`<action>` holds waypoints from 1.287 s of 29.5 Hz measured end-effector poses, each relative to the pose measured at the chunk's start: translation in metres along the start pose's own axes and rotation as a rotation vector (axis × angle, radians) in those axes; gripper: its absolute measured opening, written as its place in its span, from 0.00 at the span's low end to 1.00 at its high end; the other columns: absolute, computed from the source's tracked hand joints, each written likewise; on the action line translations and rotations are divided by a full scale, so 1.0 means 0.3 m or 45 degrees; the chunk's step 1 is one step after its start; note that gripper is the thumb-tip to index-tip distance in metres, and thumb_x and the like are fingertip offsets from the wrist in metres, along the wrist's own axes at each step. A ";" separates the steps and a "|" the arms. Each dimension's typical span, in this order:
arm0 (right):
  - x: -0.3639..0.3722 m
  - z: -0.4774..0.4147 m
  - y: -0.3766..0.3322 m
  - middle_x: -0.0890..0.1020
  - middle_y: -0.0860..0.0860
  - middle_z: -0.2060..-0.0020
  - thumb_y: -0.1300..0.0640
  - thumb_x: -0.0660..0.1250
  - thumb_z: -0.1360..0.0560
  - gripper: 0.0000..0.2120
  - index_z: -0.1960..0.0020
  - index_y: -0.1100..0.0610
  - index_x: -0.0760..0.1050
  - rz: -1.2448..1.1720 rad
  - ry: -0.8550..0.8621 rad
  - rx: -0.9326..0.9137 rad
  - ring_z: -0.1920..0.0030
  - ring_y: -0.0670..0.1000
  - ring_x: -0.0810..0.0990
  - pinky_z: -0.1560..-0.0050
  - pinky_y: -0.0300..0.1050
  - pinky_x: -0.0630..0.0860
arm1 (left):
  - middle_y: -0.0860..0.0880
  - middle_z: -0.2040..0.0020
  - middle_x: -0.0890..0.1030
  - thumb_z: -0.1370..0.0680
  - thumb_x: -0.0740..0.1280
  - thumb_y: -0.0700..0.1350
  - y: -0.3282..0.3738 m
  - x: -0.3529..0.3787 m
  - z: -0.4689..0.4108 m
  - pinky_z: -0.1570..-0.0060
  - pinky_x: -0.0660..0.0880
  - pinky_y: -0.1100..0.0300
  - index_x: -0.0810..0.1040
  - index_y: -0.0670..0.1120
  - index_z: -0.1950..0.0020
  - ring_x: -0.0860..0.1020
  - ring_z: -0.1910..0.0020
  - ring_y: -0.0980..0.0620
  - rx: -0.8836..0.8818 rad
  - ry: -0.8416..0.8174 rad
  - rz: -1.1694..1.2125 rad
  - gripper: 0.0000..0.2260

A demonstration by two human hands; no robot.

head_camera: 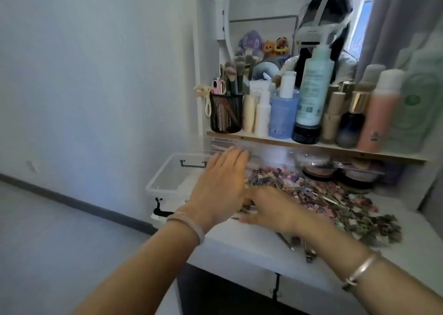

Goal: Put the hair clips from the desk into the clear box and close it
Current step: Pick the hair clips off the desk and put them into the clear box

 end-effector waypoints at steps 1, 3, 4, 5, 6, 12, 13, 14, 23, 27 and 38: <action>0.015 -0.011 -0.003 0.79 0.53 0.42 0.50 0.67 0.26 0.21 0.35 0.53 0.71 0.041 -0.061 0.031 0.42 0.55 0.76 0.45 0.46 0.72 | 0.47 0.24 0.56 0.21 0.51 0.44 -0.023 -0.009 -0.003 0.26 0.46 0.58 0.51 0.43 0.24 0.52 0.24 0.50 -0.041 -0.007 -0.026 0.26; 0.038 -0.032 -0.002 0.76 0.53 0.37 0.52 0.65 0.26 0.21 0.33 0.53 0.69 0.127 -0.075 0.051 0.37 0.56 0.74 0.41 0.49 0.72 | 0.48 0.24 0.57 0.20 0.53 0.44 -0.061 -0.027 -0.002 0.27 0.46 0.58 0.51 0.44 0.24 0.53 0.24 0.51 -0.072 0.020 -0.048 0.25; 0.048 -0.044 -0.005 0.75 0.53 0.35 0.54 0.65 0.25 0.20 0.33 0.53 0.69 0.160 -0.079 0.058 0.36 0.57 0.73 0.40 0.51 0.72 | 0.48 0.25 0.58 0.20 0.52 0.43 -0.085 -0.031 -0.003 0.27 0.47 0.58 0.52 0.44 0.24 0.54 0.25 0.51 -0.077 0.034 -0.069 0.24; 0.055 -0.054 -0.001 0.75 0.54 0.35 0.56 0.64 0.25 0.19 0.34 0.53 0.69 0.167 -0.078 0.071 0.36 0.58 0.74 0.39 0.52 0.72 | 0.48 0.26 0.60 0.20 0.52 0.43 -0.098 -0.029 -0.003 0.27 0.48 0.57 0.53 0.44 0.25 0.57 0.26 0.50 -0.087 0.021 -0.077 0.23; 0.058 -0.066 0.003 0.76 0.55 0.37 0.57 0.63 0.25 0.18 0.35 0.53 0.70 0.164 -0.062 0.090 0.37 0.58 0.74 0.40 0.52 0.73 | 0.47 0.26 0.62 0.20 0.52 0.43 -0.111 -0.024 -0.001 0.27 0.50 0.56 0.54 0.44 0.25 0.59 0.27 0.49 -0.107 0.006 -0.079 0.22; 0.072 -0.095 0.018 0.79 0.59 0.45 0.60 0.61 0.25 0.14 0.40 0.57 0.72 0.110 0.014 0.220 0.45 0.61 0.78 0.49 0.51 0.76 | 0.47 0.35 0.73 0.19 0.52 0.45 -0.155 -0.012 0.012 0.39 0.65 0.55 0.61 0.46 0.30 0.72 0.39 0.46 -0.246 -0.085 0.040 0.17; 0.072 -0.095 0.020 0.79 0.60 0.45 0.62 0.61 0.25 0.14 0.40 0.57 0.72 0.106 0.019 0.234 0.45 0.61 0.78 0.49 0.51 0.76 | 0.47 0.36 0.74 0.19 0.52 0.45 -0.157 -0.010 0.014 0.42 0.68 0.54 0.62 0.46 0.31 0.74 0.41 0.45 -0.266 -0.112 0.082 0.16; 0.070 -0.095 0.017 0.79 0.60 0.45 0.63 0.60 0.26 0.14 0.40 0.58 0.72 0.101 0.020 0.245 0.45 0.61 0.78 0.49 0.51 0.76 | 0.46 0.36 0.74 0.19 0.51 0.45 -0.158 -0.009 0.015 0.44 0.70 0.53 0.62 0.46 0.31 0.75 0.42 0.44 -0.278 -0.132 0.119 0.16; -0.075 -0.127 0.001 0.80 0.51 0.54 0.65 0.66 0.27 0.08 0.48 0.58 0.77 -0.401 0.433 0.377 0.52 0.49 0.77 0.53 0.37 0.70 | 0.41 0.36 0.75 0.19 0.52 0.41 -0.178 0.002 -0.001 0.38 0.69 0.52 0.60 0.45 0.28 0.73 0.38 0.42 -0.371 -0.179 0.560 0.18; -0.153 -0.163 -0.042 0.78 0.48 0.59 0.61 0.69 0.28 0.09 0.47 0.58 0.77 -0.737 0.606 0.362 0.55 0.47 0.76 0.52 0.38 0.70 | 0.41 0.34 0.74 0.19 0.52 0.39 -0.193 -0.007 -0.006 0.39 0.68 0.55 0.61 0.45 0.29 0.73 0.36 0.44 -0.424 -0.108 0.644 0.18; -0.135 -0.218 -0.085 0.79 0.50 0.49 0.60 0.65 0.25 0.11 0.42 0.58 0.77 -0.590 0.359 0.269 0.51 0.46 0.75 0.50 0.36 0.73 | 0.43 0.31 0.67 0.21 0.55 0.42 -0.359 -0.010 0.010 0.40 0.68 0.53 0.67 0.43 0.32 0.71 0.37 0.41 -0.739 -0.193 0.294 0.17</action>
Point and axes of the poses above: each hand's wrist, its own z-axis away from the middle knuckle, its own x-axis out of the palm, y = z × x, the point moved 4 cm from there along -z, towards the middle knuckle
